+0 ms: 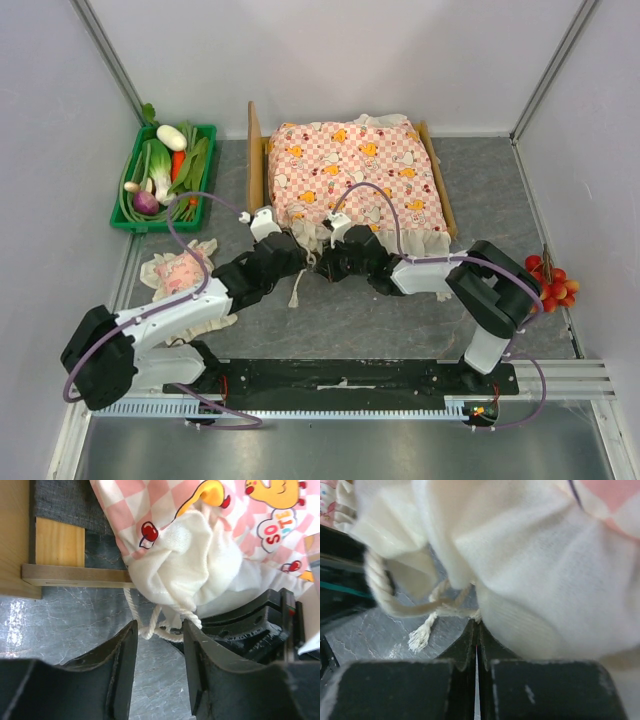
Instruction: Set up the pet bed
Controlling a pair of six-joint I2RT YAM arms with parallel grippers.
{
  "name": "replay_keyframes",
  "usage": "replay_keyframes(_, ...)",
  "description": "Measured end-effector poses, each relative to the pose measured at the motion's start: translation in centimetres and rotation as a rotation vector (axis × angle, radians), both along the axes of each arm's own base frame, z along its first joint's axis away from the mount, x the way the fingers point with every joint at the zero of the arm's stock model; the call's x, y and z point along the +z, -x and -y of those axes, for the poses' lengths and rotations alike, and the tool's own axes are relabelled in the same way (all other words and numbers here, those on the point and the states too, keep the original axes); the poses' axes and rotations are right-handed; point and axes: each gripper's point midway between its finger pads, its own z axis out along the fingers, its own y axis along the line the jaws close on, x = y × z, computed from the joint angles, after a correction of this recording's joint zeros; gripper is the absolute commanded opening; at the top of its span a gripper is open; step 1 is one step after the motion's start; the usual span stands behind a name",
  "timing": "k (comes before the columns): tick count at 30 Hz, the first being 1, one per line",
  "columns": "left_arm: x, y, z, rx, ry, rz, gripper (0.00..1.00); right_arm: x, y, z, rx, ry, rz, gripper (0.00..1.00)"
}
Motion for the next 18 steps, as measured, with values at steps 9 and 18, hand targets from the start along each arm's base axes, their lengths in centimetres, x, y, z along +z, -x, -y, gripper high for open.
replay_keyframes(9, -0.6, 2.9, -0.8, -0.077, -0.028, 0.015, 0.6, 0.2, 0.6, 1.9, -0.051, 0.04, -0.017, 0.0)
replay_keyframes(18, -4.2, 5.6, -1.5, -0.136, -0.119, -0.053, 0.62, 0.1, 0.8, 1.9, -0.052, 0.039, -0.032, 0.0)
